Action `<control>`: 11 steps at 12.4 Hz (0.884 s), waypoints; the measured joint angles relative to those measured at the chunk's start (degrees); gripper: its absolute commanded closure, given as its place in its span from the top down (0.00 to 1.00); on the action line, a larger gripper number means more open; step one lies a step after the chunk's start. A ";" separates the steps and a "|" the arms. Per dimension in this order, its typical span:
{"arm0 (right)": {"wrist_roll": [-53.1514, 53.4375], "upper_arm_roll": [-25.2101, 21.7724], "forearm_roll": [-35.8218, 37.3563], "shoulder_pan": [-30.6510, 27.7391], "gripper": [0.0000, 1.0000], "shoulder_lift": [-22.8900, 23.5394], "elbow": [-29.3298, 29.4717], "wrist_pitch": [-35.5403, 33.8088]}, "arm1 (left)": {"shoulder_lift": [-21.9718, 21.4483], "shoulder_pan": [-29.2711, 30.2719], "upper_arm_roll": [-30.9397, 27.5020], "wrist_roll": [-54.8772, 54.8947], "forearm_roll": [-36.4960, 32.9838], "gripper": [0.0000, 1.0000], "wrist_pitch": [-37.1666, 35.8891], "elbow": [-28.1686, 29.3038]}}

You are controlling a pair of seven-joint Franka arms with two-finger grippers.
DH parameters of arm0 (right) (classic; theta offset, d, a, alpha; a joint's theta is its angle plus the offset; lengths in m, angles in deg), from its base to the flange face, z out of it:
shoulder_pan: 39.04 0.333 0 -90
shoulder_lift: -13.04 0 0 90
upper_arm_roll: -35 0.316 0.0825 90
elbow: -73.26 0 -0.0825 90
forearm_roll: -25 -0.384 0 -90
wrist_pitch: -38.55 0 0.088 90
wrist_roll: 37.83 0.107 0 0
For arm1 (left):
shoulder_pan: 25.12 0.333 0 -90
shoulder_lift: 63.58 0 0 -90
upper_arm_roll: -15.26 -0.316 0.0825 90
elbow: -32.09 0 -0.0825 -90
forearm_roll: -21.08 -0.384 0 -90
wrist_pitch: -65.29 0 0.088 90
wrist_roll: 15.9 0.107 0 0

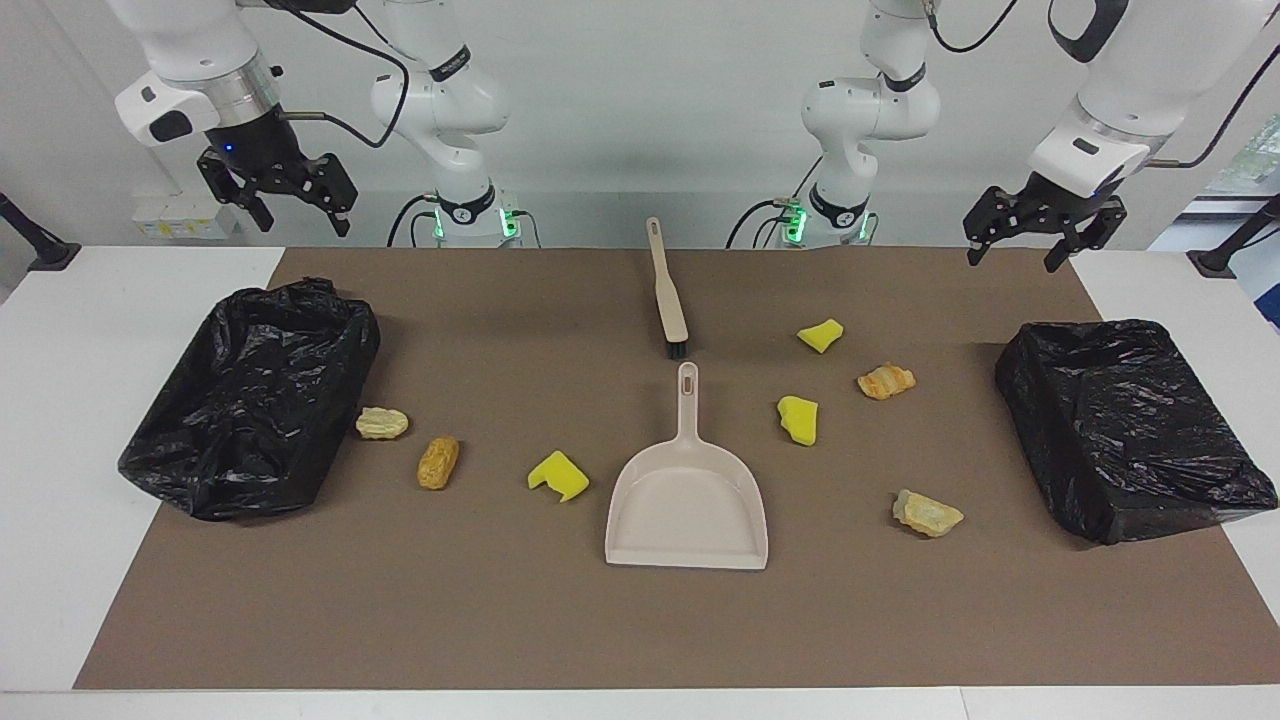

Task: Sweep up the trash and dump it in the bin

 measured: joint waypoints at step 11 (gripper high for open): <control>1.22 0.12 -2.94 0.39 1.00 0.79 -0.15 -0.79 | -11.56 -25.99 0.72 -30.53 4.14 1.00 16.16 29.99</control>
